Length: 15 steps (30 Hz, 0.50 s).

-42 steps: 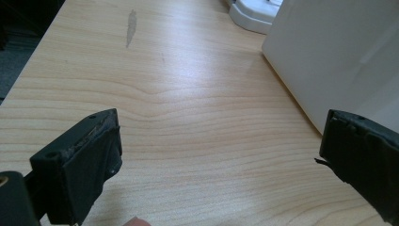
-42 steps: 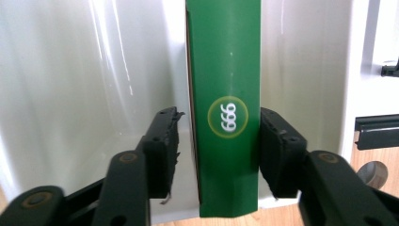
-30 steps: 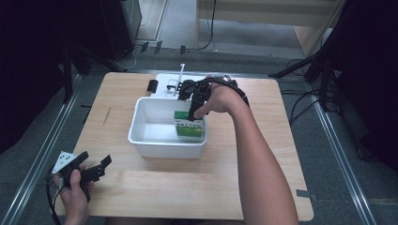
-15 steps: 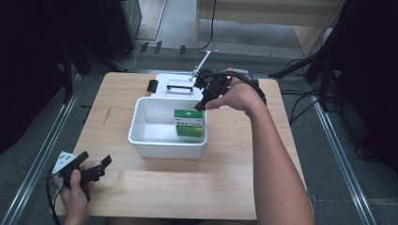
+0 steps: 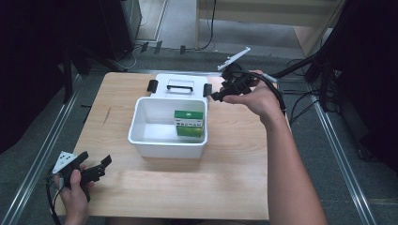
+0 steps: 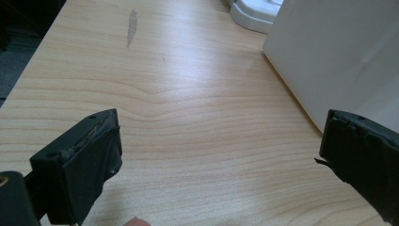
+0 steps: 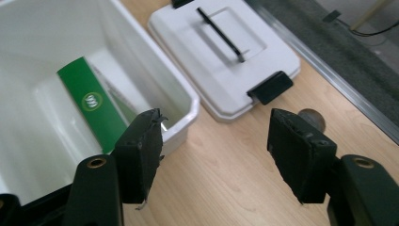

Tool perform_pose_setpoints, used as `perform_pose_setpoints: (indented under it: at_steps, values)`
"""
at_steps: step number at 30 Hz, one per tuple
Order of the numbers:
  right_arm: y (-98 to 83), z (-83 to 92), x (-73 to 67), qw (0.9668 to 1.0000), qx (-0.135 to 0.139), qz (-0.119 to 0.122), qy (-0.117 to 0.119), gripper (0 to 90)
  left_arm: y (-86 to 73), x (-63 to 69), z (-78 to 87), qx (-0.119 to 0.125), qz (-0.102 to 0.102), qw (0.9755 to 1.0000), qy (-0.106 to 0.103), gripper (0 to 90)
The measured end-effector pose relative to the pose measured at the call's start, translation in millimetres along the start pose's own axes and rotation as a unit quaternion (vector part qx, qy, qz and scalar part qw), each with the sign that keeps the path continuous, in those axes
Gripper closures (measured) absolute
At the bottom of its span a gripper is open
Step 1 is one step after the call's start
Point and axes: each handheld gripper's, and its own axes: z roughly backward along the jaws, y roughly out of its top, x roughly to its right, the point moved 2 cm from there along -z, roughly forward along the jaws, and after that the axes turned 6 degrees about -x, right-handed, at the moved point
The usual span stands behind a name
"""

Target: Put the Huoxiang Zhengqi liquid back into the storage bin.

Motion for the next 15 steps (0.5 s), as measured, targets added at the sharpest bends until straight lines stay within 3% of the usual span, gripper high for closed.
perform_pose_setpoints:
  at_steps: [1, 2, 3, 9, 12, 15]
  values:
    - [0.0, 0.0, 0.0, 1.0000, 0.000, 0.000, 0.000, 36.8, 0.0, 0.0, 0.0, 0.000, 0.000, 1.0000, 0.000, 0.1]
    - [-7.8, 1.9, 6.3, 0.9995, 0.022, -0.021, -0.006, 36.9, 0.0, 0.0, 0.0, 0.000, 0.000, 1.0000, 0.000, 0.1]
    - [-10.8, 2.0, 8.4, 0.9993, 0.029, -0.024, -0.006, 36.8, 0.0, 0.0, 0.0, 0.000, 0.000, 1.0000, 0.000, 0.2]
    - [-35.8, -1.1, 17.8, 0.9970, 0.047, -0.053, -0.031, 36.8, -0.1, -0.1, 0.2, -0.002, -0.002, 1.0000, 0.000, 0.1]
    - [-50.9, -4.4, 21.7, 0.9948, 0.071, -0.061, -0.039, 36.8, -0.1, 0.0, 0.2, -0.002, -0.002, 1.0000, 0.000, 0.2]
    - [-67.1, -8.5, 26.4, 0.9910, 0.093, -0.085, -0.045, 35.2, -0.1, 0.3, -0.4, -0.002, 0.000, 1.0000, 0.002, 0.1]
